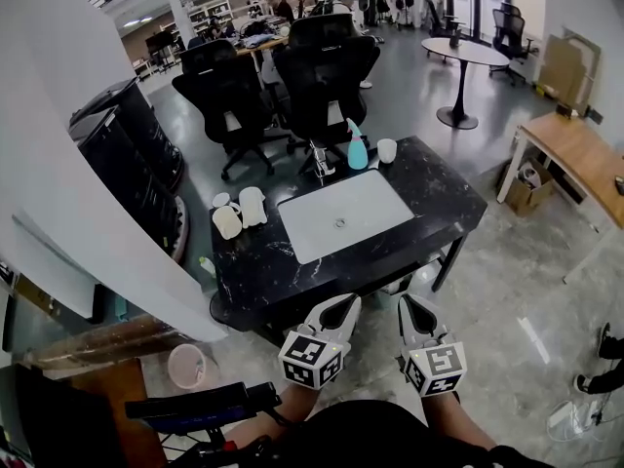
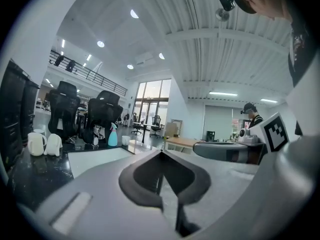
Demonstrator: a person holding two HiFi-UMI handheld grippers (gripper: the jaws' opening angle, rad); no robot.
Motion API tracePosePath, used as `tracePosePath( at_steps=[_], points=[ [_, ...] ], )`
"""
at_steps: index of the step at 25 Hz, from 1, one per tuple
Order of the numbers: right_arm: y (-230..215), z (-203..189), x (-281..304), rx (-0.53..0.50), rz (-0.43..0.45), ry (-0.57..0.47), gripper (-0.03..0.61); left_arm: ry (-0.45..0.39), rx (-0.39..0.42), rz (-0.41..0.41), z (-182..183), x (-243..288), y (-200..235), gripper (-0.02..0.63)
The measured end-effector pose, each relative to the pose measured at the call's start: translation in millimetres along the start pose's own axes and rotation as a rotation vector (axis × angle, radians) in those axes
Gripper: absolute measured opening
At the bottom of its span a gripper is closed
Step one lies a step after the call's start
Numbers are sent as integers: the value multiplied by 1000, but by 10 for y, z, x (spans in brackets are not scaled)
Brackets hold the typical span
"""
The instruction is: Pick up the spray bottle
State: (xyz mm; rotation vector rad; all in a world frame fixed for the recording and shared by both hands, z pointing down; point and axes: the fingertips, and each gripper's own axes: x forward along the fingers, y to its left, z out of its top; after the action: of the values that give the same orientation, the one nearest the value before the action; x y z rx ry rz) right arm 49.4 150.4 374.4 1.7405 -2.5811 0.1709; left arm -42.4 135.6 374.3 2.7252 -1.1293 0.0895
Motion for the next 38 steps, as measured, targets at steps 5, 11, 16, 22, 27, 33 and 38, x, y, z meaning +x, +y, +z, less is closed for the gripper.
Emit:
tracePosePath(
  at_steps=[5, 11, 16, 22, 27, 33, 38],
  points=[
    [-215, -27, 4, -11, -1, 2, 23, -3, 13, 7, 16, 197, -73, 0],
    [-514, -98, -89, -17, 45, 2, 25, 2, 17, 14, -120, 469, -381, 0],
    [-895, -148, 13, 21, 25, 2, 25, 25, 21, 39, -171, 742, -388, 0],
    [-1004, -290, 332, 29, 55, 48, 25, 33, 14, 74, -172, 931, -106, 0],
    [-1004, -308, 818, 15, 86, 75, 25, 35, -12, 83, -178, 1157, 357, 0],
    [-1043, -241, 1630, -2, 62, 94, 25, 10, -15, 55, 6, 1583, 1096, 0],
    [-1022, -206, 2382, -9, 18, 124, 25, -7, -22, 11, 196, 1898, 1748, 0]
  ],
)
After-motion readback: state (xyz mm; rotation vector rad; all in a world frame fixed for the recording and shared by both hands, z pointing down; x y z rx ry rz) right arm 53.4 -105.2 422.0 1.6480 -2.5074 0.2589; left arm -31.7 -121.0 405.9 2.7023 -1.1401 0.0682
